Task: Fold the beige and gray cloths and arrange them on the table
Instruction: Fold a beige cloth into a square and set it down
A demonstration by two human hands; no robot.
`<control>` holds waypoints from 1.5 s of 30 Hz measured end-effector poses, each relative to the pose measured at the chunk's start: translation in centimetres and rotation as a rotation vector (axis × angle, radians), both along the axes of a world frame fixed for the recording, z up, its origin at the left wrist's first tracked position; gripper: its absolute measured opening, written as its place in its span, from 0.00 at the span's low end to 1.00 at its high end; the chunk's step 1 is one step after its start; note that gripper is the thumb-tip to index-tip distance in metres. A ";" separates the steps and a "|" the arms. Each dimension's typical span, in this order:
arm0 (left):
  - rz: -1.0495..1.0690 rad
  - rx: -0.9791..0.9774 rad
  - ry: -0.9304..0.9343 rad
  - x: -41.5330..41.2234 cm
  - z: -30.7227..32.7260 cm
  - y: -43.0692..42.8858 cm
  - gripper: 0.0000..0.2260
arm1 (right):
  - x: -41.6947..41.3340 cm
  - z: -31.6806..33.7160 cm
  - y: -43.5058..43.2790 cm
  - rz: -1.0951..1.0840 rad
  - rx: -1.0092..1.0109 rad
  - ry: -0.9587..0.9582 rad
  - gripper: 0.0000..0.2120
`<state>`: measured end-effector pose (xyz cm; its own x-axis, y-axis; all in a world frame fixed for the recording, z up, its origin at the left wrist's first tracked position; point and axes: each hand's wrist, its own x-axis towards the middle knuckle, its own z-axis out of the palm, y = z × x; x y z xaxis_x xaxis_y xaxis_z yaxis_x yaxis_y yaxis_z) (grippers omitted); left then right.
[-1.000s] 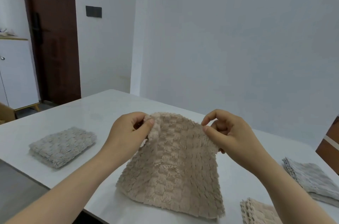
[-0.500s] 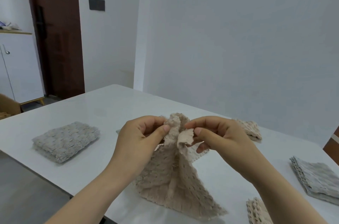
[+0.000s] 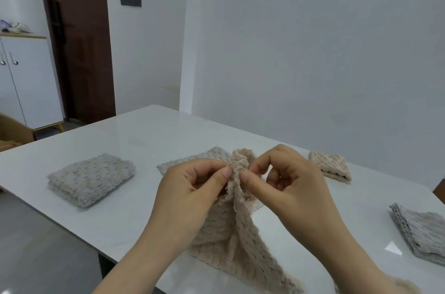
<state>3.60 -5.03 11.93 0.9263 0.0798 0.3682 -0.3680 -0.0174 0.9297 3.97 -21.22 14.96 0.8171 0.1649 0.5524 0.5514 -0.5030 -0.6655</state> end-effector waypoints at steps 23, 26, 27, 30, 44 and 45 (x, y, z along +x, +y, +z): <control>0.125 0.040 -0.067 -1.3 -0.2 0.5 0.05 | -0.5 -1.0 1.8 -0.005 0.080 -0.012 0.08; 0.128 0.032 -0.069 -1.4 -0.2 0.6 0.03 | -0.5 -1.0 1.8 -0.005 0.071 -0.022 0.08; 0.128 0.035 -0.071 -1.4 -0.2 0.6 0.02 | -0.5 -1.0 1.8 -0.005 0.066 -0.024 0.08; 0.125 0.025 -0.071 -1.5 -0.1 0.7 0.01 | -0.5 -1.0 2.0 -0.006 0.045 -0.042 0.08; 0.180 0.022 -0.079 -1.2 0.3 1.2 0.03 | 0.0 -0.9 0.8 -0.020 -0.110 -0.069 0.04; 0.188 0.013 -0.081 -1.1 0.4 1.3 0.04 | 0.2 -0.8 0.5 -0.023 -0.125 -0.068 0.03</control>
